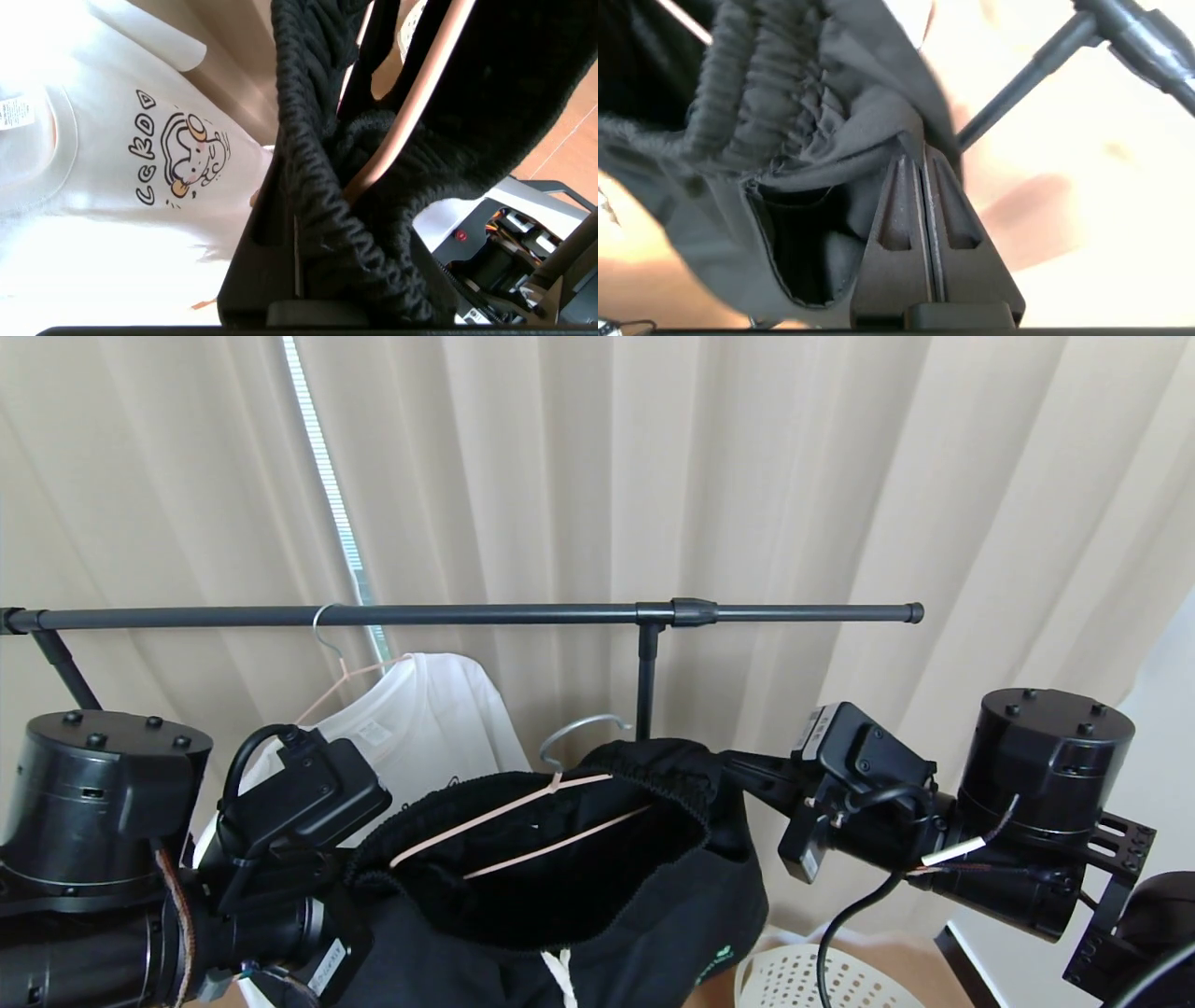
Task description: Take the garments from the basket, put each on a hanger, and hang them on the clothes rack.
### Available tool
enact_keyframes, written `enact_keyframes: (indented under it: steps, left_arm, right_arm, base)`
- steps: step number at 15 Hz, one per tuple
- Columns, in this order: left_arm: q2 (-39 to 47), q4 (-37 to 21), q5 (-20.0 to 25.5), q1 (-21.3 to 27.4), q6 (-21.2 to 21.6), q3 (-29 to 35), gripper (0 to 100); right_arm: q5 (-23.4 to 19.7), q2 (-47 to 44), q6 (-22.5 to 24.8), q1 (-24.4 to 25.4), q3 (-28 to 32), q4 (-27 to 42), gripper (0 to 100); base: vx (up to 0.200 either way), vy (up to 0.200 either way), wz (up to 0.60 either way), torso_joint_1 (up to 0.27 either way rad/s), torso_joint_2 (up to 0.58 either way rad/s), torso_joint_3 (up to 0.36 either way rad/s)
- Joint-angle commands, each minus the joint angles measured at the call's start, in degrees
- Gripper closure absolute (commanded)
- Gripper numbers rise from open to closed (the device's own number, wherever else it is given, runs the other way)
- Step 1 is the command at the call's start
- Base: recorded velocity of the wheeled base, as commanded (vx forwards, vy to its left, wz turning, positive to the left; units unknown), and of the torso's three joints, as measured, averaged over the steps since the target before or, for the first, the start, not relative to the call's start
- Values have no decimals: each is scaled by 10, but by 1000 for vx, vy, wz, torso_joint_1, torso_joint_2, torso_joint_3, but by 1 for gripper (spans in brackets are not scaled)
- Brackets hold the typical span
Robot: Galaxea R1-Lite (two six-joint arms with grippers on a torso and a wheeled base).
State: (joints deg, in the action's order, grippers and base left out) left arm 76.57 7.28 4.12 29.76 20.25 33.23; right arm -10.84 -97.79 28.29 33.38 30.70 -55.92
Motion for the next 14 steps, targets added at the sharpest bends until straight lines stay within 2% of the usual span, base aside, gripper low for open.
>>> enact_keyframes:
  steps: [1, 6, 14]
  left_arm:
    - [0, 0, 0, 1, 0, -2, 100]
    - [1, 0, -1, 20, 0, -8, 100]
    - [-6, 0, -1, 21, -1, 3, 100]
  right_arm:
    - [0, 1, -1, -1, 2, -1, 100]
    - [10, 10, -31, -2, 16, 2, 100]
    - [13, -6, -30, 6, 11, 5, 100]
  base:
    - [0, 0, 0, 0, 0, 0]
    - [0, 0, 0, 0, 0, 0]
    - [0, 0, 0, 0, 0, 0]
